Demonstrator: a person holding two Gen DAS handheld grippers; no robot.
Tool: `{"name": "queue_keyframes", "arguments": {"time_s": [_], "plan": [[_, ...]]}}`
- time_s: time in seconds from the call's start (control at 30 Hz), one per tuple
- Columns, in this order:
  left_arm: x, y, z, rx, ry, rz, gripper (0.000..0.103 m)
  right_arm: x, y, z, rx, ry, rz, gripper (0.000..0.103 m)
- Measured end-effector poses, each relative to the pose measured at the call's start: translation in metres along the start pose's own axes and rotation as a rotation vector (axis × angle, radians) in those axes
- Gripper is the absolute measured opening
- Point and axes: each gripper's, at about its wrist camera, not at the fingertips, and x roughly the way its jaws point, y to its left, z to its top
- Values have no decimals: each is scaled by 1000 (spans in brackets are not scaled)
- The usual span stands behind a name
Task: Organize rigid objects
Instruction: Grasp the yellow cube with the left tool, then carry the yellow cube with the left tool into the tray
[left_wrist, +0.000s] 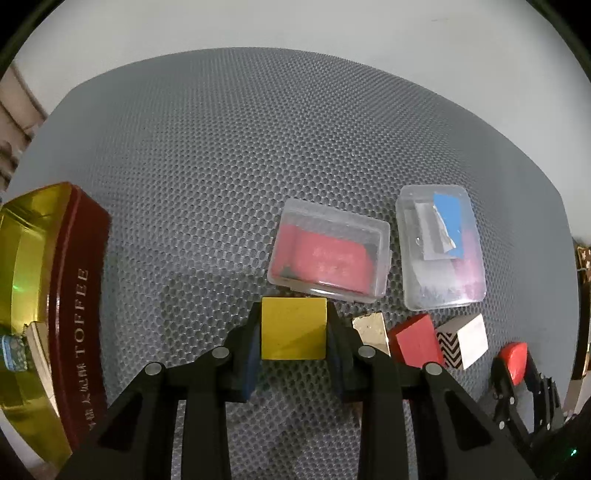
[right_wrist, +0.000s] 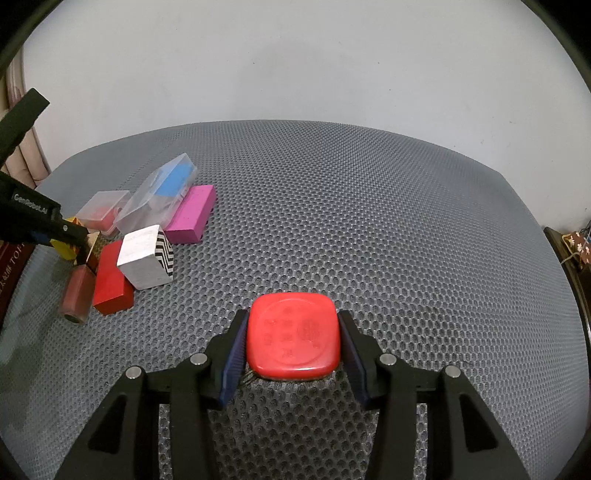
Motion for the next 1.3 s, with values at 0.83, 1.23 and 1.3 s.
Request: {"name": "queue_keyframes", "arguments": {"time_s": [0.83, 1.23, 1.3], "plan": [[-112, 76, -55, -39, -146, 97, 27, 6, -2, 17, -4, 1, -9, 49], [-96, 142, -7, -134, -165, 212, 27, 6, -2, 17, -3, 1, -11, 49], [-94, 157, -6, -151, -161, 228, 27, 7, -4, 18, -2, 1, -10, 49]]}}
